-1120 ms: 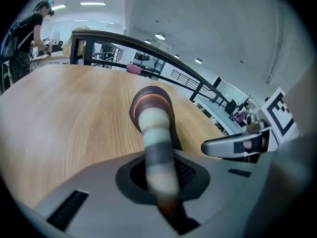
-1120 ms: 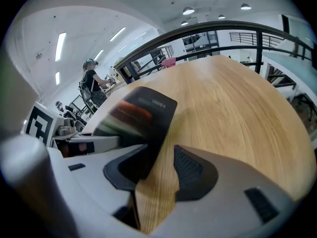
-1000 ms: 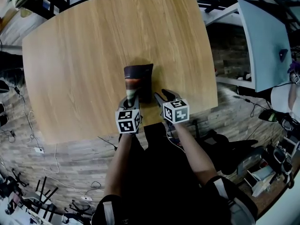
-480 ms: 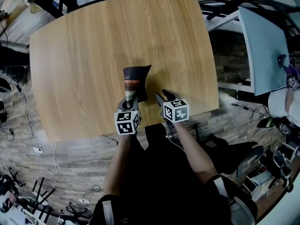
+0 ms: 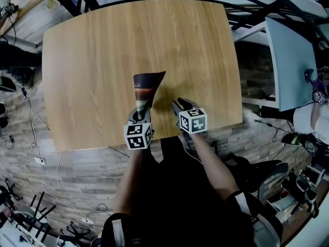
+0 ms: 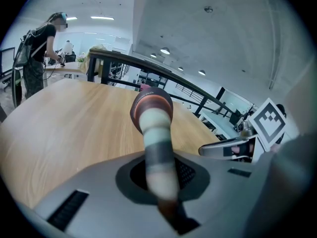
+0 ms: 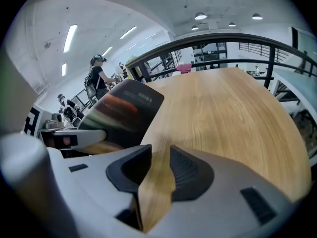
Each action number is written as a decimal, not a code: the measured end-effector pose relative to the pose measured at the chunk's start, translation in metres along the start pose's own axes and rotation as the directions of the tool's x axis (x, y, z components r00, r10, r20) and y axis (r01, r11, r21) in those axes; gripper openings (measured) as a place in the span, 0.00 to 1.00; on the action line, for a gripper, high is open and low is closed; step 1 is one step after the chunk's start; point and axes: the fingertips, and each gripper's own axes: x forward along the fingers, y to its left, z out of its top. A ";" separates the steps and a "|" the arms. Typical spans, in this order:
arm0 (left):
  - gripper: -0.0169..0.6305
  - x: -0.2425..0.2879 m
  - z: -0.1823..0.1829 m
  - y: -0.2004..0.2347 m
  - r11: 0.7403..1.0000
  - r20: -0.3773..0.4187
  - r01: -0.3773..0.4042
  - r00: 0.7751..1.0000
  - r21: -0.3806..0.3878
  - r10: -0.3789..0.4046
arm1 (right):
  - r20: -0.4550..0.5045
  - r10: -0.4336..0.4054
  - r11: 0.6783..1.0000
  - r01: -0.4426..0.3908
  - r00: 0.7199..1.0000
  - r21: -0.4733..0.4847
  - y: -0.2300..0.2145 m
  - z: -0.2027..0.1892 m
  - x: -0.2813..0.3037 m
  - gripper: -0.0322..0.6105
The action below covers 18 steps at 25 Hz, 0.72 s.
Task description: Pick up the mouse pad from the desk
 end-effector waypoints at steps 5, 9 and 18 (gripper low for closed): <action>0.09 -0.020 0.012 0.012 1.000 0.037 -0.014 0.999 -0.011 0.014 | 0.011 -0.004 1.000 0.004 1.000 -0.028 0.017 0.010 -0.001 0.18; 0.09 -0.038 0.020 0.020 1.000 0.064 -0.026 0.998 -0.016 0.027 | 0.021 -0.001 0.999 0.002 1.000 -0.042 0.031 0.015 -0.002 0.15; 0.09 -0.079 0.043 0.033 0.999 0.129 -0.036 0.991 -0.039 0.041 | 0.076 0.015 0.998 -0.010 0.997 -0.059 0.062 0.036 -0.017 0.13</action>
